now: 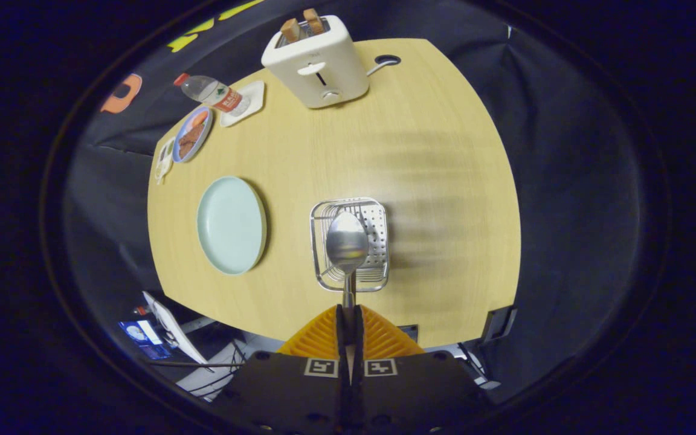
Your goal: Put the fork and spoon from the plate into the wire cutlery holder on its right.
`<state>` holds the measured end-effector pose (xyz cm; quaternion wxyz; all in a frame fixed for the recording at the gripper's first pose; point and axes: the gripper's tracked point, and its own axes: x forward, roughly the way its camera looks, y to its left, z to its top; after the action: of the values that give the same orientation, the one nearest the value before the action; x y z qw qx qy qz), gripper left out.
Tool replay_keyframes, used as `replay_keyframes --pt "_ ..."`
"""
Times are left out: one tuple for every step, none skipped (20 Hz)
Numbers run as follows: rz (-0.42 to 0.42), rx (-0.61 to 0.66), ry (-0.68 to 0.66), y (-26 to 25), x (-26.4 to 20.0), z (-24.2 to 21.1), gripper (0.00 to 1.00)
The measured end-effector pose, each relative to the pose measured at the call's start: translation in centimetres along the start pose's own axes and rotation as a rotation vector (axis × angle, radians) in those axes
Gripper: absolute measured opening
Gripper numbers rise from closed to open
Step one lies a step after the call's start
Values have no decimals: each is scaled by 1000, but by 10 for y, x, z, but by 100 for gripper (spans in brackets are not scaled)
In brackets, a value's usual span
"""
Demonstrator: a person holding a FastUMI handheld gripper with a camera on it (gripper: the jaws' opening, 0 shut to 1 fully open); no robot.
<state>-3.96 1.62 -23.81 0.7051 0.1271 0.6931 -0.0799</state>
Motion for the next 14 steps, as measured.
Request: replay_keyframes --pt "0 17 0 -1 3 1 1" --pt "-5 29 -6 -2 4 5 4" --pt "-5 39 -13 -2 3 8 7" --pt "-9 48 -27 -3 5 11 10" --pt "3 57 -37 0 2 14 11" --pt "28 66 -50 6 1 16 17" --pt "47 67 -71 12 -2 18 22" --pt "57 54 -102 17 -6 22 33" --pt "54 29 -138 13 -12 26 43" --pt "50 -5 -176 19 -19 28 53" --pt "41 -48 -226 25 -27 33 64" --pt "34 -91 -291 34 -37 41 74" --pt "29 -134 -361 43 -47 49 84" --pt "36 -173 -436 57 -62 57 89"
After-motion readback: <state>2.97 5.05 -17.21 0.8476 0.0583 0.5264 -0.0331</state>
